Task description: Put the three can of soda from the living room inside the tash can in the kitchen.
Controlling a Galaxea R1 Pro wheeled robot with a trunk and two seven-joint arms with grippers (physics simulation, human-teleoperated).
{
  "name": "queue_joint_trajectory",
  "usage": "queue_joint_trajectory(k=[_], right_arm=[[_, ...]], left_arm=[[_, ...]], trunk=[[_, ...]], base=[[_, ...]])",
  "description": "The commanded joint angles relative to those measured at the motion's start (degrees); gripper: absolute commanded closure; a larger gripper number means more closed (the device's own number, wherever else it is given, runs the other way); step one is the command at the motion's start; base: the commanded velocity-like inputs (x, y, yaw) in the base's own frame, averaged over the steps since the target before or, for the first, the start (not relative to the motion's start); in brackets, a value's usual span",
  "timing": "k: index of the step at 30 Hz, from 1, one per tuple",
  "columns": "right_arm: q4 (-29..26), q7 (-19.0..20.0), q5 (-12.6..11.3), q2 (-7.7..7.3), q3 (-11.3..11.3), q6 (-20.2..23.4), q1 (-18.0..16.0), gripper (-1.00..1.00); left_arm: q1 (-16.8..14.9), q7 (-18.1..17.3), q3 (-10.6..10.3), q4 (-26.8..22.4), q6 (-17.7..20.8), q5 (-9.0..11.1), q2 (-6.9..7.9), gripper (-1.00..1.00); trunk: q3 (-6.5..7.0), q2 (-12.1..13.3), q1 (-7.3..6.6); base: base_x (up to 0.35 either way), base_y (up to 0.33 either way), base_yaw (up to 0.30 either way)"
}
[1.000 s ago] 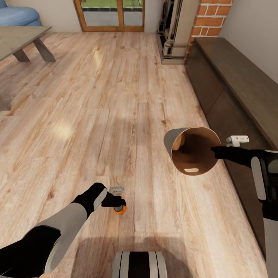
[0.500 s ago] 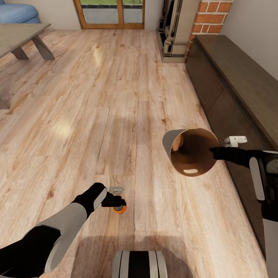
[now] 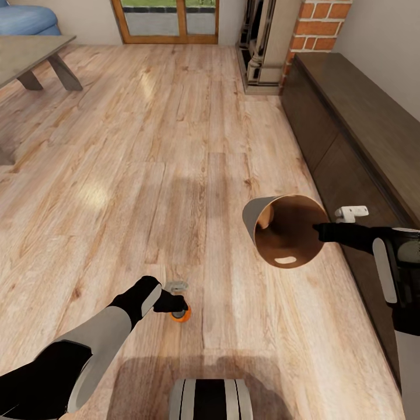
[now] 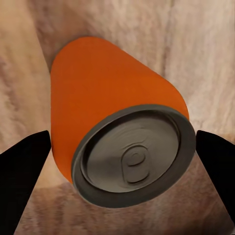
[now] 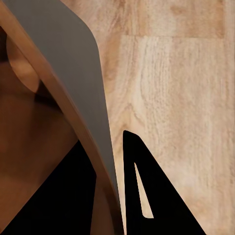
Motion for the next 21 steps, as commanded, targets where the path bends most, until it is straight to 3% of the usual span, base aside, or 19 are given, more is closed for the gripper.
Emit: queue_joint_trajectory(k=[1,4,21], right_arm=[[0.0,0.1,-1.4,0.01,0.1,0.2,0.0,1.0],[0.0,0.1,-1.4,0.01,0.3,0.2,0.0,1.0],[0.0,0.0,-1.4,0.15,0.6,0.2,0.1,1.0]], left_arm=[[0.0,0.1,0.0,0.0,0.0,-0.3,0.01,1.0],[0.0,0.2,0.0,0.1,0.0,-0.3,0.01,1.0],[0.0,0.0,0.0,0.0,0.0,-0.2,0.01,1.0]], trunk=[[0.0,0.0,-0.01],[0.0,0.0,-0.01],[3.77,0.2,-0.44]], base=[[0.0,0.0,0.0],[0.0,0.0,0.0],[0.0,0.0,0.0]])
